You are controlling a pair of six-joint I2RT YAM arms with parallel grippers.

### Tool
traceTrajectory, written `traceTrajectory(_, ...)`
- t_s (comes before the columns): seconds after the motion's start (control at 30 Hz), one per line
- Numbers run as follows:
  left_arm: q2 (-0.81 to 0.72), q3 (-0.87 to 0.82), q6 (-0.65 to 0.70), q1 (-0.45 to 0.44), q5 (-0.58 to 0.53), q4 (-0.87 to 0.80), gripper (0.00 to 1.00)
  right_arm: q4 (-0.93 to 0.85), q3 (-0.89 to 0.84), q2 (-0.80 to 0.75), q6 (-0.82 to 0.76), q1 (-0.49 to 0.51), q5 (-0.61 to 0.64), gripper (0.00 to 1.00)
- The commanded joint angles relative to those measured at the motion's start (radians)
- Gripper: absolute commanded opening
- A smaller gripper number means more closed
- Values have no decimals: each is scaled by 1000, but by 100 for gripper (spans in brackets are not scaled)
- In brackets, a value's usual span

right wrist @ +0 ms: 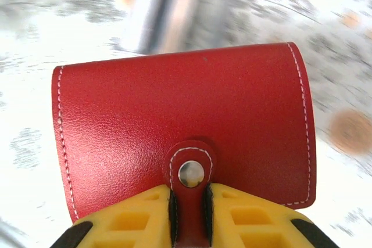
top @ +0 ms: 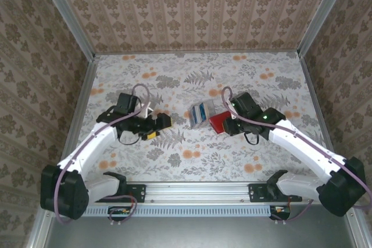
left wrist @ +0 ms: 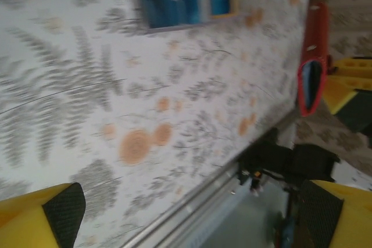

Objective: Put the credit cards into the card holder

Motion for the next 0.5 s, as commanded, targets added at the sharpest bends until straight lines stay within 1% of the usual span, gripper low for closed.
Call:
traceTrajectory(0.0,61,83,-13,-46,149,56,96,224,-43,-20,-128,41,-219,20)
traceTrajectory(0.1,111,105,-69,-60,227,108,90,305,-55,-20,-228,95,-224,20)
traceTrajectory(0.13,121,114,-74,-93,246,124,89,320,-54,-13,-262,106,-234,20)
traceTrajectory(0.23,152,149,-70,-111,274,116,83,316,-30,27,-354,129,-231,19)
traceTrajectory(0.33,182,163,-73,-120,276,114,72,321,-4,52,-413,162,-238,19)
traceTrajectory(0.37,189,166,-74,-124,275,118,65,340,-9,55,-428,171,-238,19)
traceTrajectory(0.43,202,174,-80,-133,273,125,42,367,-14,63,-462,182,-218,19)
traceTrajectory(0.47,203,179,-82,-138,269,121,35,367,-8,67,-464,183,-193,18)
